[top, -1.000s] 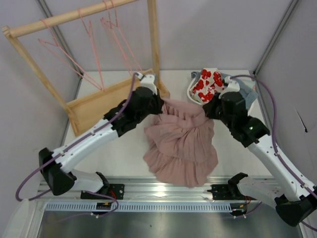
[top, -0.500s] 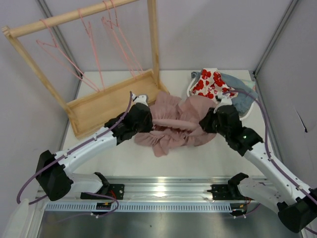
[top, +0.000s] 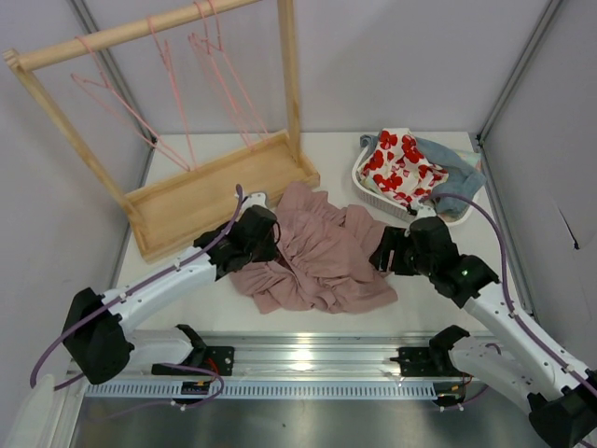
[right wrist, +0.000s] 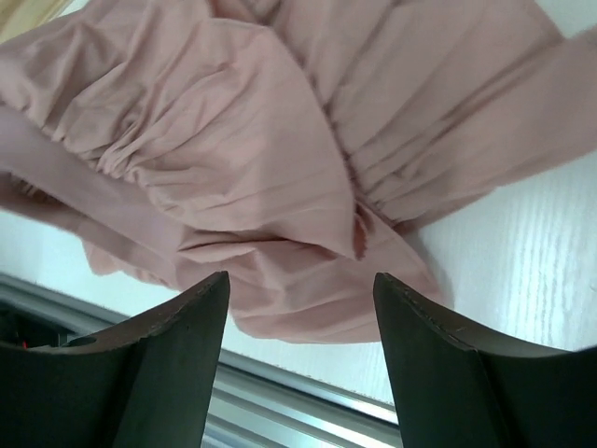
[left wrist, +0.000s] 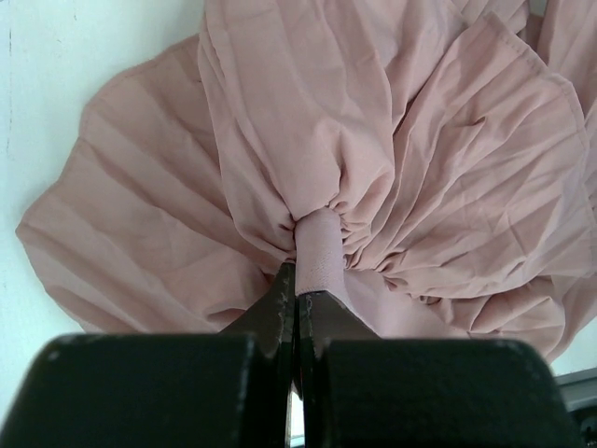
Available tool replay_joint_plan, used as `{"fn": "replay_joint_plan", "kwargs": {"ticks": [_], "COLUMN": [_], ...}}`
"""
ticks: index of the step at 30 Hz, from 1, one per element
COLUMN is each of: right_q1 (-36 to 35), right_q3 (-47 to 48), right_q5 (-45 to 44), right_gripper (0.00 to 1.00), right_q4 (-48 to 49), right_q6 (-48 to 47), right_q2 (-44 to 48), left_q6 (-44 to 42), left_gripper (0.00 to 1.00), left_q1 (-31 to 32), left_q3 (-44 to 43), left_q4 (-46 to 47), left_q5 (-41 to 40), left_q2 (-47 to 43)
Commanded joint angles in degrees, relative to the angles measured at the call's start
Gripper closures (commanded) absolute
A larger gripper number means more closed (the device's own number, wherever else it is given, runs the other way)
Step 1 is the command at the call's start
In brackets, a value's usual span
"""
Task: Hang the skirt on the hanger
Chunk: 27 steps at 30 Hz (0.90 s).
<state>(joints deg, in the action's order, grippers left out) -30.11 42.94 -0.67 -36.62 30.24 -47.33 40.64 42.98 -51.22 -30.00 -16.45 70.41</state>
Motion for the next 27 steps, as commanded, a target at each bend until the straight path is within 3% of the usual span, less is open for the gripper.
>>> {"fn": "replay_joint_plan", "kwargs": {"ticks": [1, 4, 9, 12, 18, 27], "right_q1": [-6.15, -13.29, -31.90, -37.02, -41.52, -43.19], "right_q3": [3.38, 2.94, 2.41, 3.64, 5.40, 6.19], "right_q5": [2.43, -1.96, -14.50, -17.60, -23.67, -27.72], "right_gripper": [0.30, 0.32, 0.33, 0.35, 0.37, 0.37], "right_q4": [2.50, 6.46, 14.03, 14.65, 15.00, 17.37], "right_q6": [-2.64, -3.43, -9.05, -10.81, -10.47, -9.59], "right_q2": [0.40, -0.83, -7.66, -14.68, -25.16, -30.71], "left_q6": [0.93, -0.03, -1.00, -0.48, 1.37, 2.77], "left_gripper": [0.99, 0.99, 0.98, 0.98, 0.98, 0.98], "left_q1": [0.61, 0.70, 0.70, 0.70, 0.79, 0.79], "left_q3": [-1.68, -4.06, -4.77, -3.27, 0.68, 2.44], "left_q4": [-0.41, -2.34, -4.28, -4.72, -4.28, -4.28], "left_q5": [-1.13, -2.01, -3.33, -1.84, -1.13, -0.96], "left_q2": [-2.38, -3.09, -4.49, -5.46, -10.03, -11.35]}}
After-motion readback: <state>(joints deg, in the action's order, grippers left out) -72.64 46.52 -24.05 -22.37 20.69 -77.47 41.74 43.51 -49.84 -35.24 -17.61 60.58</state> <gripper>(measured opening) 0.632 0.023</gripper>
